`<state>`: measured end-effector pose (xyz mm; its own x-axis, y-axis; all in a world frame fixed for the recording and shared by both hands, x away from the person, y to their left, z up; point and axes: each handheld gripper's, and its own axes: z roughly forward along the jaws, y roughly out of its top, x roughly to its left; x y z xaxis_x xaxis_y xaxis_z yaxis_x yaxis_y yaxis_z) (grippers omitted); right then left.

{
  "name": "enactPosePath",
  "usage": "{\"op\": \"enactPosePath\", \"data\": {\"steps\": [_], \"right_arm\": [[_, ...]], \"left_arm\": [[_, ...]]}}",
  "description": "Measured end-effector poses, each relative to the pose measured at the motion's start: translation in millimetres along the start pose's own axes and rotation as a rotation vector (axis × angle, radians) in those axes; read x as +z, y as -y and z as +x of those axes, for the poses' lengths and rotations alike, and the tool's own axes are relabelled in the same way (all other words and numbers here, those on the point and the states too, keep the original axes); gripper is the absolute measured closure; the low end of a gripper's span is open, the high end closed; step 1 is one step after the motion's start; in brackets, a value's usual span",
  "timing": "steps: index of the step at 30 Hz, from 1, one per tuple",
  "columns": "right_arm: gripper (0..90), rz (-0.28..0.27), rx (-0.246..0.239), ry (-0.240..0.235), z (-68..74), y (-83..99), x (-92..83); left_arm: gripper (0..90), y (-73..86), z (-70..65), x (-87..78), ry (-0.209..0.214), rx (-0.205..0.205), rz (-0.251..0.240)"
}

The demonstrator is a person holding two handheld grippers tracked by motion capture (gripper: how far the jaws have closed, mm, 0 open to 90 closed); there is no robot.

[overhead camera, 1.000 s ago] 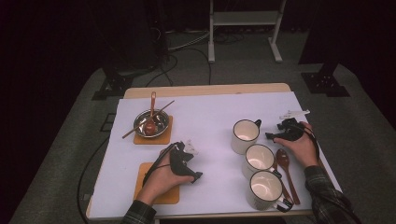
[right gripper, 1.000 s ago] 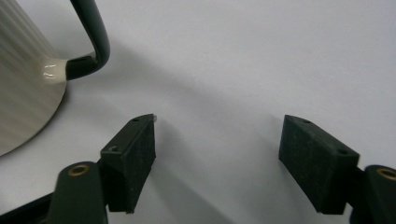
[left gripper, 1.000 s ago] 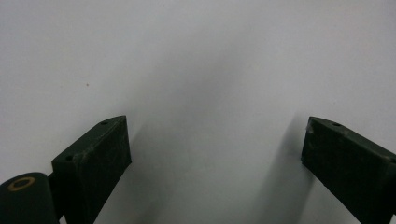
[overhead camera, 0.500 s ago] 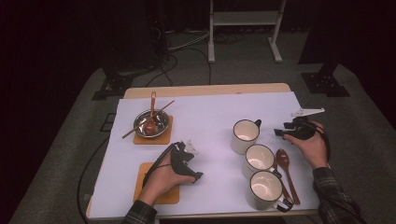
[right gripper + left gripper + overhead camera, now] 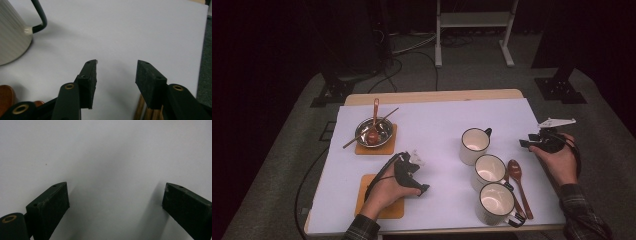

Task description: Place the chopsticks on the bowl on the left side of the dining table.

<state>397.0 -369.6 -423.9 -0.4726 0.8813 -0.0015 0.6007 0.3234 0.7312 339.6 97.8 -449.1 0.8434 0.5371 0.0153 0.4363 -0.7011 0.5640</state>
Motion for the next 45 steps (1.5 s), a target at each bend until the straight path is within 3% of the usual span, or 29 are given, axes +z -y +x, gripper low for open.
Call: {"op": "enactPosePath", "data": {"steps": [14,27,45], "right_arm": [[67.3,0.042,0.044,0.034,-14.2,22.5,-3.5],[73.9,0.081,0.038,0.055,-15.1,27.1,1.1],[82.1,0.084,0.054,0.047,-15.4,29.0,3.0]], "left_arm": [[5.6,0.7,-0.4,0.2,-0.004,-0.006,-0.008],[5.6,1.2,-0.1,-0.1,-0.003,-0.003,-0.008],[5.6,0.9,-0.3,0.2,-0.004,-0.008,-0.01]]}}
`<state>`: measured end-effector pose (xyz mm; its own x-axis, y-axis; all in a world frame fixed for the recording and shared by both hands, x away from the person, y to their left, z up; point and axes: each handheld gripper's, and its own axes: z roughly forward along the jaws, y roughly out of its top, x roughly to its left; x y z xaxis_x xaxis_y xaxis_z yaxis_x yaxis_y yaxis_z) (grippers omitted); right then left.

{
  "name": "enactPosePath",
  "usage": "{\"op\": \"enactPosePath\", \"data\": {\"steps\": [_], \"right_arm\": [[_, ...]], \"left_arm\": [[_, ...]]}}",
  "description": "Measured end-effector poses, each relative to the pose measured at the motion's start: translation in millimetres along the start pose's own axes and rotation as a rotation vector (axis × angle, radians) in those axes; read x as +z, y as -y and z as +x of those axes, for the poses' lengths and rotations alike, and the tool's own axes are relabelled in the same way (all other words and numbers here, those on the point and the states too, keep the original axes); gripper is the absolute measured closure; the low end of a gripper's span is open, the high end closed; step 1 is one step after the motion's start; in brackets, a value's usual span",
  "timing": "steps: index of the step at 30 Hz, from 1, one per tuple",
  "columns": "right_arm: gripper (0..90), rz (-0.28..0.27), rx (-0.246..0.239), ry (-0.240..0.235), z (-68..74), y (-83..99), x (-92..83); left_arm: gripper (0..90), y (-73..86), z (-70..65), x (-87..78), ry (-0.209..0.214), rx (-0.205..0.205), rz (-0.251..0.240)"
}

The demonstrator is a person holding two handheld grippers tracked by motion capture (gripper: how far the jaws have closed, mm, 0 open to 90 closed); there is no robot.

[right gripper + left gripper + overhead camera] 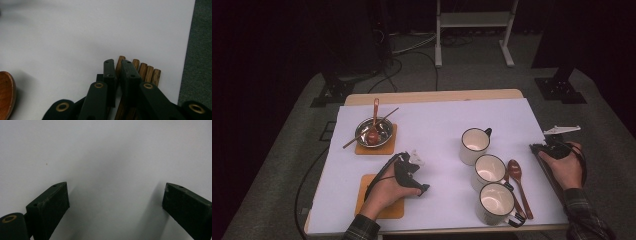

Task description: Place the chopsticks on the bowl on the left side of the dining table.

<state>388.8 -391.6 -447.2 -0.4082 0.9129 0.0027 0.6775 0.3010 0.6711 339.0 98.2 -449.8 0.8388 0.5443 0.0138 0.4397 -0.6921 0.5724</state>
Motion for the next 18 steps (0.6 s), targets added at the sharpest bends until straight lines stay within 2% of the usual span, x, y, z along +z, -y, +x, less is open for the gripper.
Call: {"op": "enactPosePath", "data": {"steps": [7,18], "right_arm": [[82.4,0.001,0.011,-0.008,0.3,-0.5,0.4],[82.9,0.004,-0.005,-0.034,13.2,-9.7,8.2]], "left_arm": [[5.6,-0.1,0.1,0.0,0.0,0.0,0.001],[5.6,-0.3,-0.1,0.0,-0.001,-0.001,0.003]]}}
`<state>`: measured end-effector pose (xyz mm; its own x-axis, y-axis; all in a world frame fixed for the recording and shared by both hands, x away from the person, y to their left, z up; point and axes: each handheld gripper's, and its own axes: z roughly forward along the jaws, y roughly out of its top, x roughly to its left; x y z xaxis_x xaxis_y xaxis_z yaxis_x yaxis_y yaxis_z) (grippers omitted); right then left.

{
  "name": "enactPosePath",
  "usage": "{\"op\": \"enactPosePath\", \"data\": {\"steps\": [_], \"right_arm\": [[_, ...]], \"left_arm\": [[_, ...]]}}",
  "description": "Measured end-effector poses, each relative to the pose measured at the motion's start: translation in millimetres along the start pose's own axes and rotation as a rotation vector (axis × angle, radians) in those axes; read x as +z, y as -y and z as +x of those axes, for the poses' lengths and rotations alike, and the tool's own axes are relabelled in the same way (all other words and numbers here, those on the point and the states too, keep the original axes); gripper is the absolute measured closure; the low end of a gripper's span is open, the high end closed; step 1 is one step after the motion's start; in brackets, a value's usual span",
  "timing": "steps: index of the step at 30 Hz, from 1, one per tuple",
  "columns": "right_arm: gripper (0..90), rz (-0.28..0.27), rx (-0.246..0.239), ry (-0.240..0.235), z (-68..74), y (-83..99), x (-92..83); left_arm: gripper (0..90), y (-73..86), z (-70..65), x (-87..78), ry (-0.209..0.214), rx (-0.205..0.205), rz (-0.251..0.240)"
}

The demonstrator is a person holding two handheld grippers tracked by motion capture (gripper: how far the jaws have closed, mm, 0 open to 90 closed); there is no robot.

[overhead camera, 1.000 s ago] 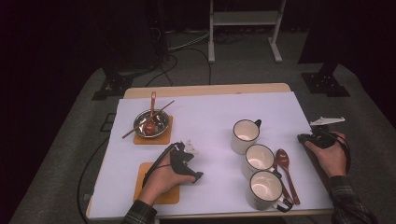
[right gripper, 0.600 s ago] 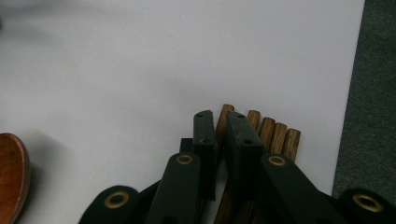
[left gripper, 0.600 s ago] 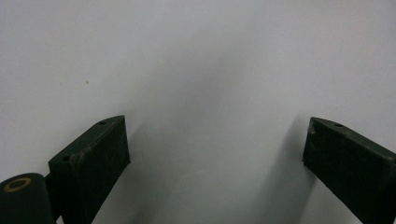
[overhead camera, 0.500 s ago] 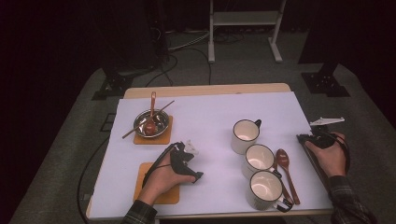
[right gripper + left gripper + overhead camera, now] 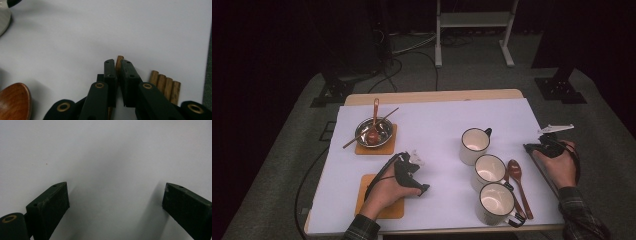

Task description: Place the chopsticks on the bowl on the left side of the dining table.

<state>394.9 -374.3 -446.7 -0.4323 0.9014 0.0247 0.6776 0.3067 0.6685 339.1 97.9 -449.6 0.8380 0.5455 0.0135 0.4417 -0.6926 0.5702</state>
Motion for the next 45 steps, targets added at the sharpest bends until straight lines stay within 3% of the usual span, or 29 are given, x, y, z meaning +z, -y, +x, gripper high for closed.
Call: {"op": "enactPosePath", "data": {"steps": [45], "right_arm": [[83.6,0.013,-0.082,-0.08,37.1,-52.5,47.4]], "left_arm": [[5.7,0.0,0.0,-0.1,-0.002,0.003,0.002]]}}
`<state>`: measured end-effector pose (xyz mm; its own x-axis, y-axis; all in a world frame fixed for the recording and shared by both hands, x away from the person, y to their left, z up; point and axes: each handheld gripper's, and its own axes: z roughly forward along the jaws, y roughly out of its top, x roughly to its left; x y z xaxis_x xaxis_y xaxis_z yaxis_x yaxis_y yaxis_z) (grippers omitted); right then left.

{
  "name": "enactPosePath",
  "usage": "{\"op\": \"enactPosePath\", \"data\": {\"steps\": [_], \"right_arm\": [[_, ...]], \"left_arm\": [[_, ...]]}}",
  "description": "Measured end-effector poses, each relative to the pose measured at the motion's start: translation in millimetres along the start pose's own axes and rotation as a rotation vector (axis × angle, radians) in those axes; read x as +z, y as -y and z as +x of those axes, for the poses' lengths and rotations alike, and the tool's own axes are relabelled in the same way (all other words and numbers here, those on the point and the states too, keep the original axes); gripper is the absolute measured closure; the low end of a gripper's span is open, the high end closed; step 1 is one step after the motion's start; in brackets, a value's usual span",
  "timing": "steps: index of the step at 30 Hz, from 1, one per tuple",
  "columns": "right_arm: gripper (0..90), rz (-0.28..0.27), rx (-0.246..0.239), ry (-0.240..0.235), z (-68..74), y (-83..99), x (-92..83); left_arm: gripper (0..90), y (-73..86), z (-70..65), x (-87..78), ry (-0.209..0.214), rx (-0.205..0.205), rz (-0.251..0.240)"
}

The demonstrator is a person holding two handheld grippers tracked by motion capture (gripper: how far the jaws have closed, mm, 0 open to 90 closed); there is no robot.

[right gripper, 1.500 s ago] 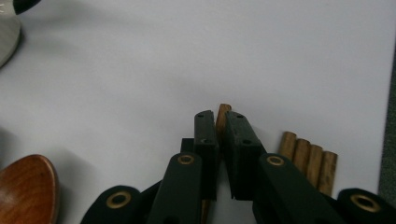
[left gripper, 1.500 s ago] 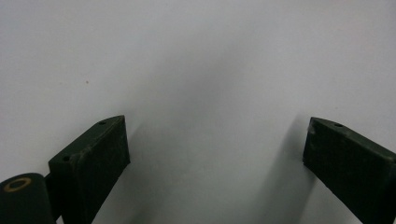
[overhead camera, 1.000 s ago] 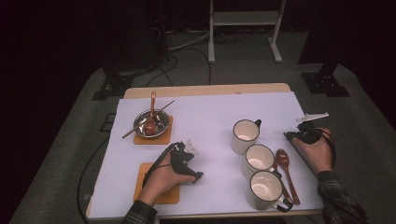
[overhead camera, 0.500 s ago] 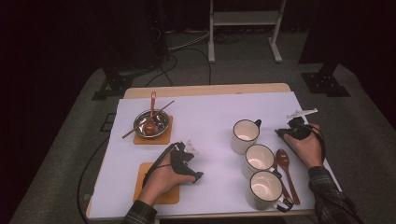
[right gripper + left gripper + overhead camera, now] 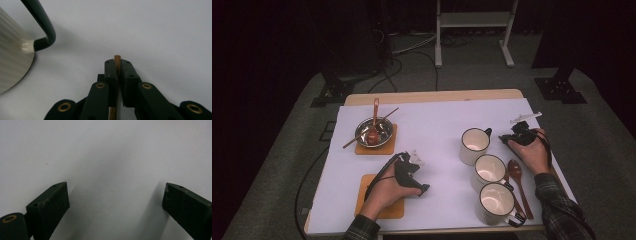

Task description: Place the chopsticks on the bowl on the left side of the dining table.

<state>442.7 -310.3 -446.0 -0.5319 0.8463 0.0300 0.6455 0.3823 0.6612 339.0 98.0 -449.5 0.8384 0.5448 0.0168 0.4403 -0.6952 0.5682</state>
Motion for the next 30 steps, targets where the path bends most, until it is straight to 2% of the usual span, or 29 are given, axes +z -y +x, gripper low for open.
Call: {"op": "enactPosePath", "data": {"steps": [11,21,30], "right_arm": [[83.0,0.003,-0.009,-0.011,4.1,-6.8,5.8],[75.7,-0.028,0.004,-0.026,8.0,-10.2,-3.6],[76.3,-0.053,0.012,-0.036,6.3,-4.1,-19.7]], "left_arm": [[5.7,0.1,0.0,0.0,0.001,-0.001,-0.001],[5.7,0.1,0.0,0.0,0.001,0.0,-0.001],[5.7,-0.2,-0.4,0.2,0.001,-0.005,0.001]]}}
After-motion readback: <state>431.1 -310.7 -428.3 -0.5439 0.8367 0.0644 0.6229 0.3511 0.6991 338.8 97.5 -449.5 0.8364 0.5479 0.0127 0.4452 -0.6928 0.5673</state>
